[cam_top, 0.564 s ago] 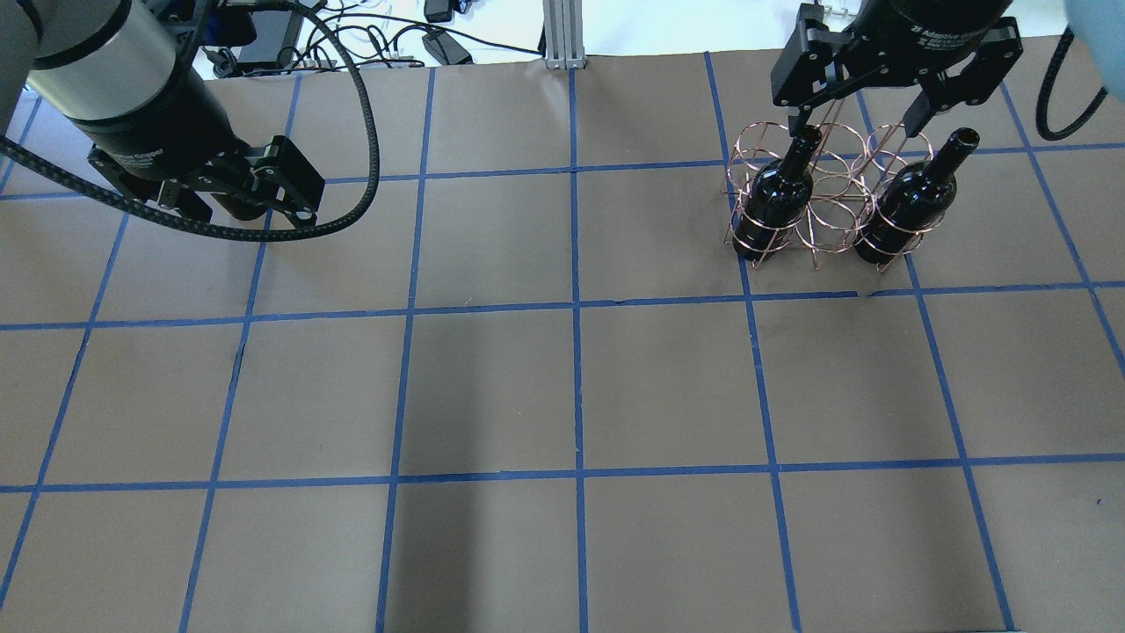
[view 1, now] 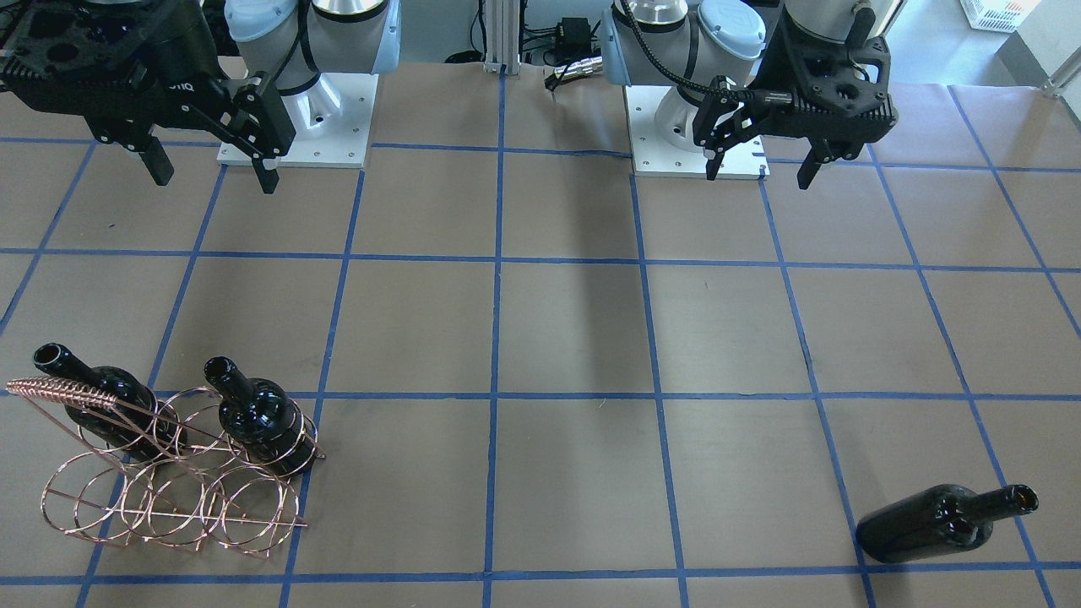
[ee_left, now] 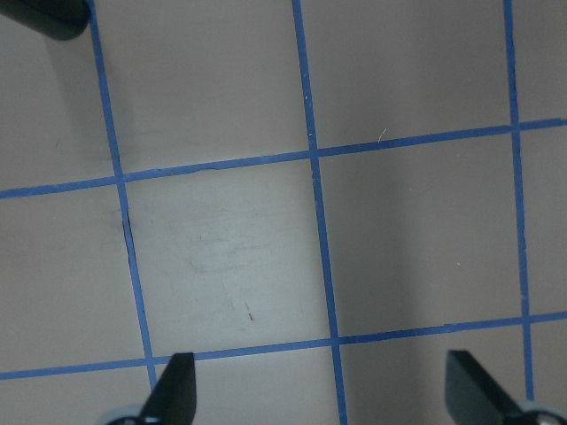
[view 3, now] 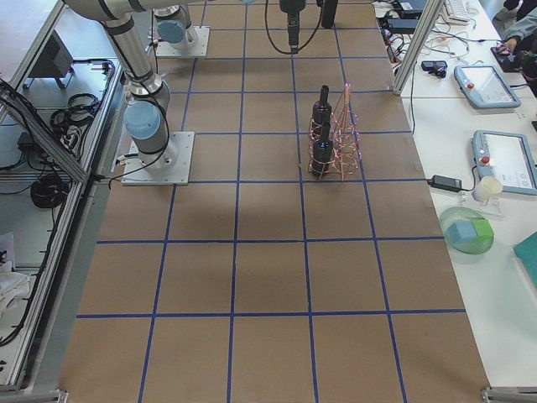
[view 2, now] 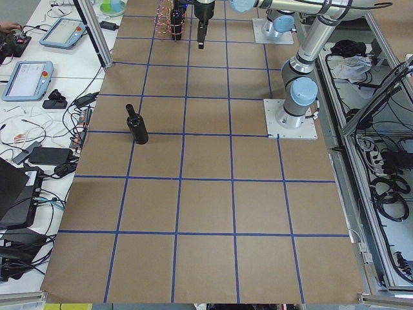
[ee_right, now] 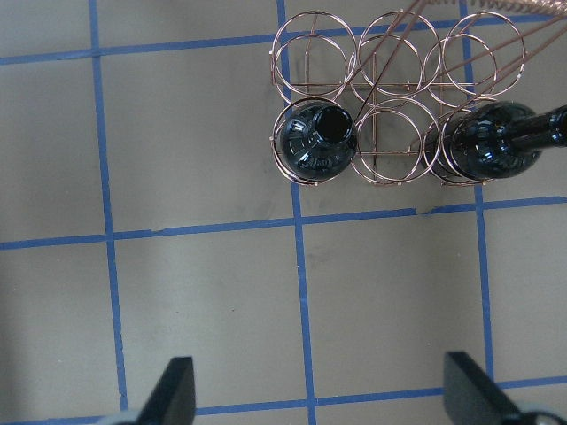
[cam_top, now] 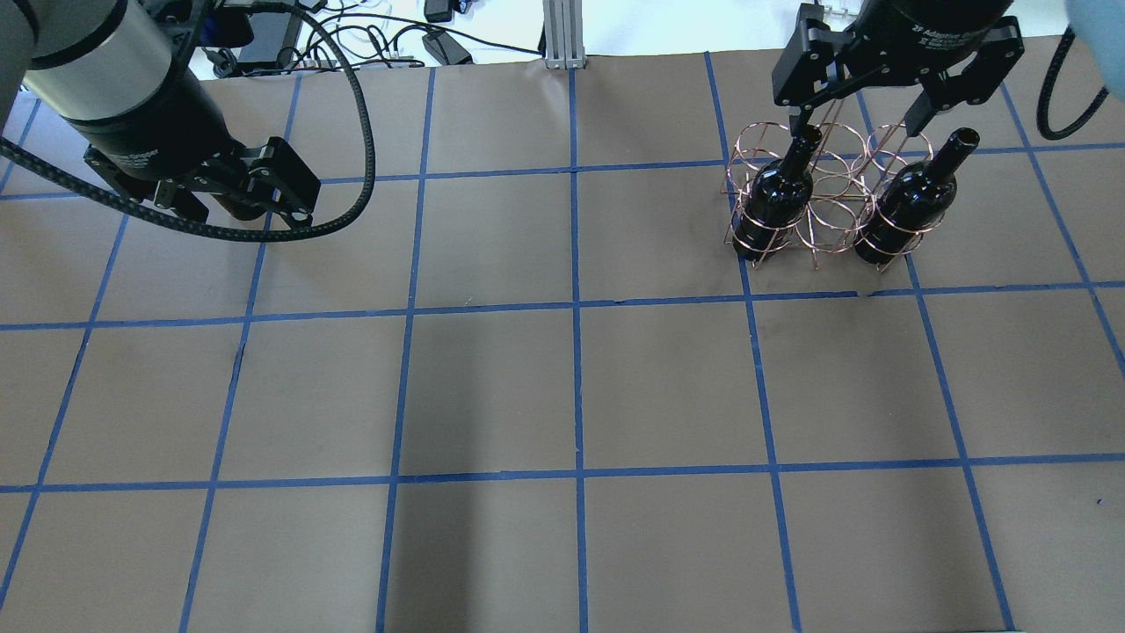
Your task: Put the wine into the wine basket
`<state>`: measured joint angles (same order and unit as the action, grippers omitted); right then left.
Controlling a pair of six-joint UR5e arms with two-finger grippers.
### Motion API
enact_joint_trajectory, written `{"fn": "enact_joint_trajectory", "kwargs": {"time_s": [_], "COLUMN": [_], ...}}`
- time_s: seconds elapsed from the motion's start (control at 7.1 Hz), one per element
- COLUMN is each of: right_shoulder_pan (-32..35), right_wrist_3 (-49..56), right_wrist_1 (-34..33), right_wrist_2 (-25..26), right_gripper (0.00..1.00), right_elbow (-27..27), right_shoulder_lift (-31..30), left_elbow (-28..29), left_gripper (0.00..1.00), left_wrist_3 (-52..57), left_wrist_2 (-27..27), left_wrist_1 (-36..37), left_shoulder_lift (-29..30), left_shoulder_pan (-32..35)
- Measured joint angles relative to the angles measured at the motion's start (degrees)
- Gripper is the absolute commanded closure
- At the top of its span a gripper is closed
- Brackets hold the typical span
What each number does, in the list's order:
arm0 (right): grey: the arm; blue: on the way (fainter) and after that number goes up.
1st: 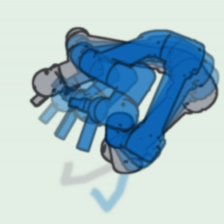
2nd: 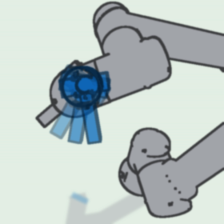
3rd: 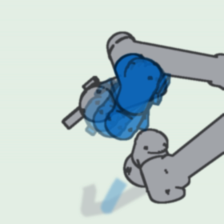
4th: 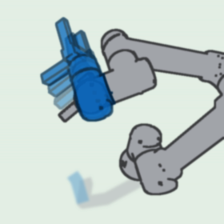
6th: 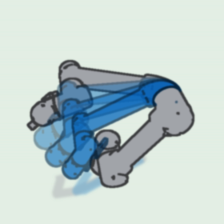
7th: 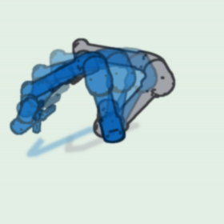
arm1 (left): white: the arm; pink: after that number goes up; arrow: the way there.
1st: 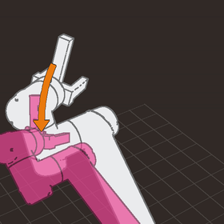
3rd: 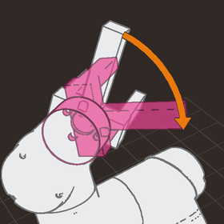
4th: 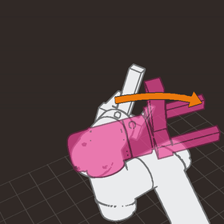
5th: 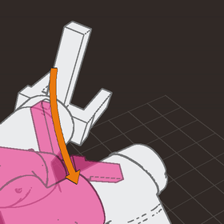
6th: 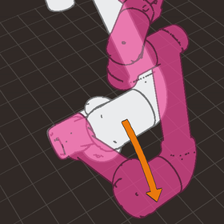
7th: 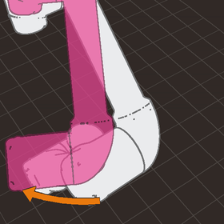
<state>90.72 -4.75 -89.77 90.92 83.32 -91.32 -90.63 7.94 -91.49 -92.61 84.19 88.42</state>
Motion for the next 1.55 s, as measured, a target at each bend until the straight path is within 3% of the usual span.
{"fn": "enact_joint_trajectory", "kwargs": {"time_s": [0.99, 1.27, 1.55], "right_shoulder_pan": [0.15, 0.16, 0.16], "right_wrist_3": [0.19, 1.6, 3.16], "right_wrist_1": [-0.86, -0.94, -1.44], "right_wrist_2": [-0.33, -0.42, -0.28], "right_gripper": [0.0, 0.0, 0.0], "right_elbow": [0.0, 0.03, 0.06], "right_shoulder_lift": [-0.24, -0.21, -0.23], "left_elbow": [0.25, 1.51, 6.84], "left_gripper": [0.0, 0.0, 0.0], "left_wrist_3": [0.06, 3.39, 9.48], "left_wrist_2": [-0.15, 0.12, 0.27], "left_wrist_1": [-0.5, 3.7, 5.92], "left_shoulder_lift": [-0.2, 2.17, 7.65], "left_shoulder_pan": [-6.28, -9.25, -13.96]}}
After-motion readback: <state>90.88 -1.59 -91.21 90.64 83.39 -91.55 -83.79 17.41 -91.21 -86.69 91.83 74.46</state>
